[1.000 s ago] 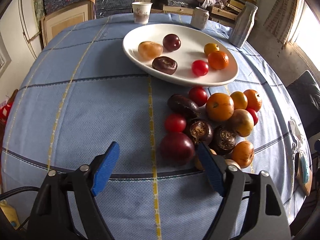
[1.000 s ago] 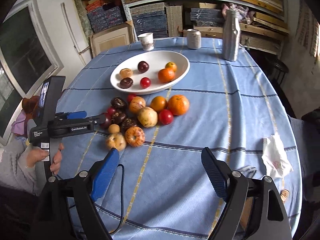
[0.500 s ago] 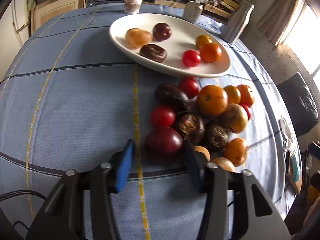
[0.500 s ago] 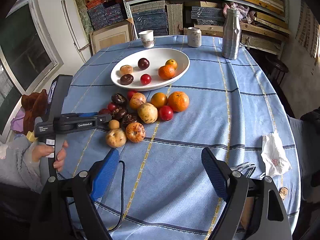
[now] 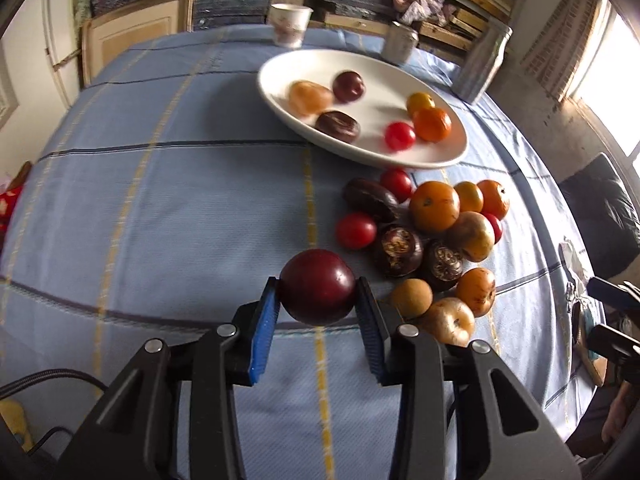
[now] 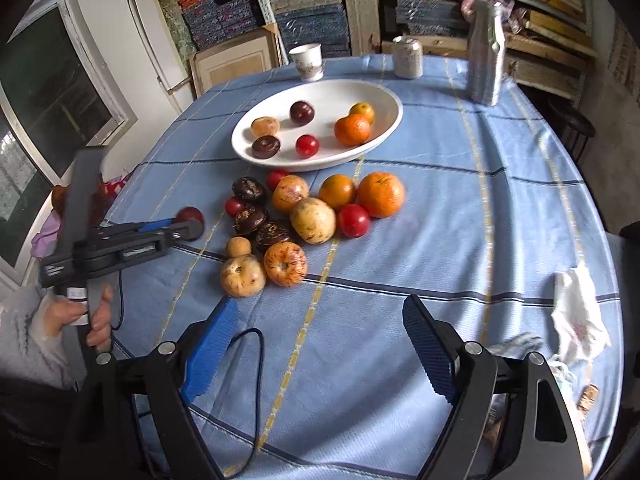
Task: Organize fruits
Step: 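Grasp the dark red round fruit with the left tool and lift it, then grasp the pale striped fruit with the right tool while the left tool holds the dark red fruit, then carry both fruits over the white plate and open both tools to release them, then withdraw both open tools from the plate toward the remaining fruit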
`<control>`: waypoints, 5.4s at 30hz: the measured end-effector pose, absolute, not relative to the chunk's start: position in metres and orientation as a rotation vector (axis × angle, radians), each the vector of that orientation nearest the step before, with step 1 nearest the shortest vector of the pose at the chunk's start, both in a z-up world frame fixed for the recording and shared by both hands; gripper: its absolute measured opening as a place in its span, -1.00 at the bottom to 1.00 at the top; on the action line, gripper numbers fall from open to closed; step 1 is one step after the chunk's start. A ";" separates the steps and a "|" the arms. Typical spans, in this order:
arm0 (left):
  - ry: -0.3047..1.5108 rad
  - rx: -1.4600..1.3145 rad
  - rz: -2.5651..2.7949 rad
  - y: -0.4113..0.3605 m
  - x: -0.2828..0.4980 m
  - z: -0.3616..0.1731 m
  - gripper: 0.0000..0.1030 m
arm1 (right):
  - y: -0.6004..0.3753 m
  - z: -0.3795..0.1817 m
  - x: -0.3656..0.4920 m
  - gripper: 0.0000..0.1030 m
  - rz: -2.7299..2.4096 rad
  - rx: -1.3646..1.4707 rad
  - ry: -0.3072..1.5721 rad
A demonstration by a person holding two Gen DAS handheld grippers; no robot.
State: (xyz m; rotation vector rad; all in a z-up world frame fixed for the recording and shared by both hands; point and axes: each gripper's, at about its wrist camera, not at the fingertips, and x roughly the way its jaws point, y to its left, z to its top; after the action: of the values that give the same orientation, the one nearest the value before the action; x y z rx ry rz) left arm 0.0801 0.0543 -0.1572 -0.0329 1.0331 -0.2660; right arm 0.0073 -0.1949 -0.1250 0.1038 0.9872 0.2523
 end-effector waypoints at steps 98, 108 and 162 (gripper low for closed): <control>0.925 0.147 -0.247 0.002 0.190 -0.101 -0.26 | -0.197 -0.095 0.147 -0.23 0.297 0.188 0.883; 0.926 0.129 -0.237 -0.007 0.264 -0.115 -0.26 | -0.178 -0.107 0.211 -0.23 0.322 0.155 0.882; 0.904 0.092 -0.154 0.017 0.128 -0.083 0.60 | -0.211 -0.125 0.055 0.68 0.193 0.207 0.978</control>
State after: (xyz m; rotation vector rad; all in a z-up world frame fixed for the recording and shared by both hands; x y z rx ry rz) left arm 0.1281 0.0168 -0.0832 0.0923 0.9044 -0.1541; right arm 0.0552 -0.2105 -0.1245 0.2073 0.9776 0.1933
